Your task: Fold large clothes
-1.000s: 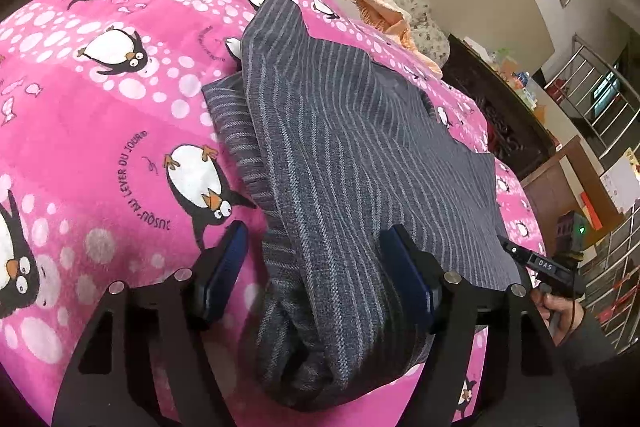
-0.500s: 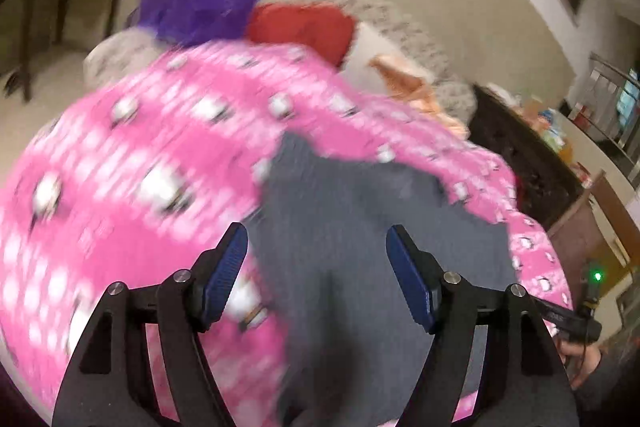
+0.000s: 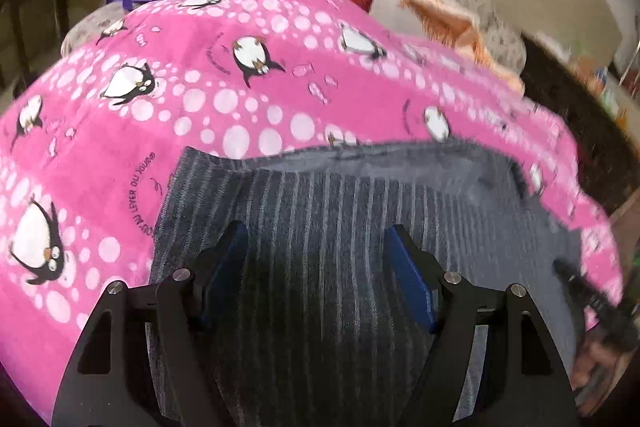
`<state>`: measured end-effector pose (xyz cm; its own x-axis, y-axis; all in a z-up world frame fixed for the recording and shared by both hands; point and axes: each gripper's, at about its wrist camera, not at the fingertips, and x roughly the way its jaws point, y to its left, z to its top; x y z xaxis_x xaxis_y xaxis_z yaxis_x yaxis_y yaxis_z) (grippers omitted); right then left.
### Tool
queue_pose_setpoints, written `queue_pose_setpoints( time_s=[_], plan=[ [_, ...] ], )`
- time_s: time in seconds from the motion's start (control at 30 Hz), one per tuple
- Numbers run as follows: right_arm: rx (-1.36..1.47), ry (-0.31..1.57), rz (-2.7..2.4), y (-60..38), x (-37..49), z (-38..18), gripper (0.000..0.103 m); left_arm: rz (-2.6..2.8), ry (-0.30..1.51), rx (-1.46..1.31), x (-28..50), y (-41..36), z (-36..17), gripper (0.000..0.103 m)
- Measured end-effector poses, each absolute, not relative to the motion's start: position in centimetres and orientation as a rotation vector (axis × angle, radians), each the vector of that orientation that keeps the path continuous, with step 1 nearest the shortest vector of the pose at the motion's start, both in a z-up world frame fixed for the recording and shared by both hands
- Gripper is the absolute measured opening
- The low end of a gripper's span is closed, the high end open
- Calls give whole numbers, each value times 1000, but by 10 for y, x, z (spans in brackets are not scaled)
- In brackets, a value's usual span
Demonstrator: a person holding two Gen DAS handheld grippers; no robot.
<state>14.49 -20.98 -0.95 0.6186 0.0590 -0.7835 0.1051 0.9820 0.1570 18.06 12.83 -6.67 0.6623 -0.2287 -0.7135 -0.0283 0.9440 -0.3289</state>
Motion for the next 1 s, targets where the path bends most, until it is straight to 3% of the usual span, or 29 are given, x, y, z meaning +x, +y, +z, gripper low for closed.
queue_pose_setpoints(
  time_s=[0.13,0.3,1.0],
  plan=[
    [177,909,13,-204,150,-13,58,-87,832,-356,184,132,-70,73],
    [119,925,22,-193,155,-17,73,3,858,-359,194,132,-75,73],
    [150,914,36,-196,154,-16,75,43,895,-254,205,115,-77,81]
  ],
)
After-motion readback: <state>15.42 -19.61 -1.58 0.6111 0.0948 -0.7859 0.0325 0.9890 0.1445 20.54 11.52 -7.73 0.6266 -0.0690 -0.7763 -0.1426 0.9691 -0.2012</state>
